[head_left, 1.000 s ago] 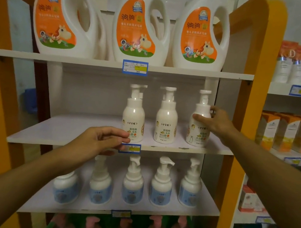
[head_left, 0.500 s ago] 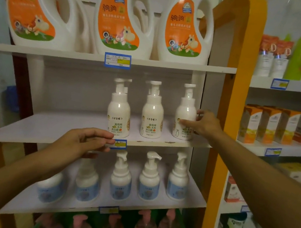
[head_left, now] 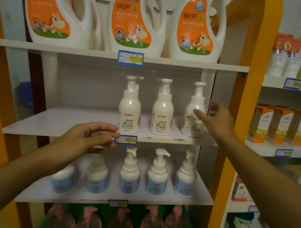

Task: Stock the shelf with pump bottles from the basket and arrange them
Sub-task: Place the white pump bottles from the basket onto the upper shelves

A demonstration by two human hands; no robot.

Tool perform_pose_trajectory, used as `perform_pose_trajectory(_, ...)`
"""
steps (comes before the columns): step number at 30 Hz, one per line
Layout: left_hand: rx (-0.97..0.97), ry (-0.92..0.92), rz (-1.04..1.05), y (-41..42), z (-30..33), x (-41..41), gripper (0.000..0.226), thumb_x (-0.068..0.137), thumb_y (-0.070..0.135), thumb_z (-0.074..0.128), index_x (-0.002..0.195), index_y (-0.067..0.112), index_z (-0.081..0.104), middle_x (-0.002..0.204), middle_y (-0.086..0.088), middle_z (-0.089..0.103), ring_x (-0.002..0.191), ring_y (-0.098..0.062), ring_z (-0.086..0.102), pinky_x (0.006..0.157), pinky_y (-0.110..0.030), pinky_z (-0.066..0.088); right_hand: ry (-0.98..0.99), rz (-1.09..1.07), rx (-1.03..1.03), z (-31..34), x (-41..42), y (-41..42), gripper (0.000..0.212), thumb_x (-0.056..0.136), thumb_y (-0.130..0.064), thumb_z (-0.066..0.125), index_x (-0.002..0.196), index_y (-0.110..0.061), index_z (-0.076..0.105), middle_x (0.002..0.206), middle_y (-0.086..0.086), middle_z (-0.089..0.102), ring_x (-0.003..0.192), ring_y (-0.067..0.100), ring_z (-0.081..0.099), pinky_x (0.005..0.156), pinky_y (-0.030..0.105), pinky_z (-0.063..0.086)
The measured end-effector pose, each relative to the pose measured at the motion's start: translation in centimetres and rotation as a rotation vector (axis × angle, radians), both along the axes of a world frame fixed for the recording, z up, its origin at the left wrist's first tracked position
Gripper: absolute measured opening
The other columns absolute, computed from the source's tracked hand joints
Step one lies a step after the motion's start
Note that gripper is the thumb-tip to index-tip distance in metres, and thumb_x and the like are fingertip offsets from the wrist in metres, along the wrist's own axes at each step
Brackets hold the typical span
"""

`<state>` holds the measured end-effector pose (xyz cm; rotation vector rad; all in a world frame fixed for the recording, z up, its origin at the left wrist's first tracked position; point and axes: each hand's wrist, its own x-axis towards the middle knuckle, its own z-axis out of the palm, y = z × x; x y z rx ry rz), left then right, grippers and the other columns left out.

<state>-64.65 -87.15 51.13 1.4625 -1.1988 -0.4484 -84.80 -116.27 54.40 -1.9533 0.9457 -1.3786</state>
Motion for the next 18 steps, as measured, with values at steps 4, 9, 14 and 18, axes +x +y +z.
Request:
perform_pose_trajectory(4, -0.072, 0.108, -0.028, -0.1, 0.1, -1.2, 0.033, 0.072, 0.038, 0.069, 0.104, 0.035, 0.069, 0.11, 0.008, 0.072, 0.098, -0.013, 0.07, 0.068, -0.019, 0.057, -0.132, 0.208, -0.081, 0.5, -0.4, 5.1, 0.033, 0.086, -0.031, 0.065, 0.117, -0.026, 0.057, 0.104, -0.01, 0.06, 0.09, 0.007, 0.059, 0.07, 0.021, 0.051)
perform_pose_trajectory(9, -0.087, 0.118, -0.056, 0.1, -0.4, -2.6, 0.036, 0.076, 0.036, 0.068, 0.111, 0.028, 0.066, 0.112, 0.005, 0.072, 0.099, -0.014, 0.07, 0.076, -0.023, 0.058, -0.045, 0.568, 0.03, -1.5, 1.8, 12.3, 0.026, 0.084, -0.029, 0.066, 0.109, -0.025, 0.061, 0.093, -0.004, 0.066, 0.083, 0.016, 0.069, 0.07, 0.029, 0.06)
perform_pose_trajectory(14, -0.016, 0.177, 0.038, 4.8, -5.4, -0.7, 0.027, 0.087, 0.027, 0.065, 0.113, 0.021, 0.066, 0.112, 0.001, 0.072, 0.101, -0.02, 0.07, 0.083, -0.027, 0.058, -0.02, 0.752, 0.187, -7.9, 6.9, 19.0, 0.018, 0.085, -0.018, 0.067, 0.103, -0.018, 0.064, 0.085, 0.0, 0.067, 0.078, 0.017, 0.068, 0.068, 0.032, 0.058)
perform_pose_trajectory(18, 0.115, 0.26, 0.17, 10.2, -13.9, 1.7, 0.023, 0.089, 0.023, 0.062, 0.111, 0.02, 0.067, 0.111, 0.001, 0.072, 0.101, -0.017, 0.069, 0.078, -0.024, 0.057, 0.054, 0.853, 0.262, -16.1, 11.5, 24.7, 0.019, 0.085, -0.022, 0.067, 0.104, -0.019, 0.066, 0.097, 0.0, 0.069, 0.087, 0.012, 0.068, 0.076, 0.028, 0.059)
